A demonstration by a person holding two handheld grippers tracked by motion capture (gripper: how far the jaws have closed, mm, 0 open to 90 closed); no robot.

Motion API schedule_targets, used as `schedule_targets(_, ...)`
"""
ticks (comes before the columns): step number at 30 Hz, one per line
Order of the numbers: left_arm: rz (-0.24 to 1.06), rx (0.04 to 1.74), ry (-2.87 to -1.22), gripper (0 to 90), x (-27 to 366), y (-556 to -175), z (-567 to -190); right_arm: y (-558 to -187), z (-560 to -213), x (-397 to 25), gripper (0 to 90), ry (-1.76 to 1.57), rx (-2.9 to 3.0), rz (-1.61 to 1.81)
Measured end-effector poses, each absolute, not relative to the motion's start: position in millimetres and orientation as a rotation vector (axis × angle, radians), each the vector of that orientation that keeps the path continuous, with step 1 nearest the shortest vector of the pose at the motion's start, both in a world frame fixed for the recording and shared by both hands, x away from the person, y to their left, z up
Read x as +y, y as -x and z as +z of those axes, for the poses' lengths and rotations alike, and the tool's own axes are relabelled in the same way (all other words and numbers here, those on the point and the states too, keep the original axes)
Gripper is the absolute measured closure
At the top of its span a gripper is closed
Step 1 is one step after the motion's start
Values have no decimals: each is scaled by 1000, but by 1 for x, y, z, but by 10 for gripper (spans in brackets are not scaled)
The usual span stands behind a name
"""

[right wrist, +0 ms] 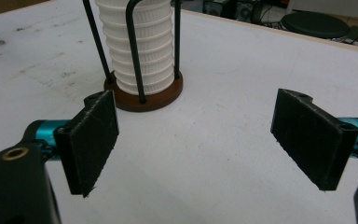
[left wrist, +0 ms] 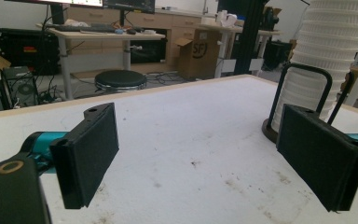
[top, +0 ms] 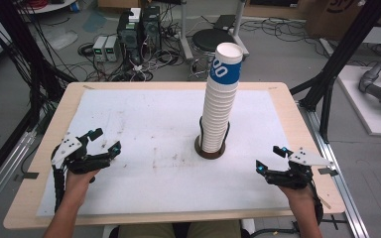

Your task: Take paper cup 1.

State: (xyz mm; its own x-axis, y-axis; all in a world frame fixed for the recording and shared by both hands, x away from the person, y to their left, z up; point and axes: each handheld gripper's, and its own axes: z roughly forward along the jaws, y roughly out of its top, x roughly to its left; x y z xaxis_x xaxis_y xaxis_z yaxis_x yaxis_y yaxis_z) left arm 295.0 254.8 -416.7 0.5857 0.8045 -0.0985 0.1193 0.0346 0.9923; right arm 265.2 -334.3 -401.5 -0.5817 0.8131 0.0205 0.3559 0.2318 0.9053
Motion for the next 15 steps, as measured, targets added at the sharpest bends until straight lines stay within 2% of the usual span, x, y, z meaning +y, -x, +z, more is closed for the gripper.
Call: schedule_targets(15, 628, 839, -1444, 128, 249, -299, -416, -262, -402, -337, 153, -1067, 2048, 1329)
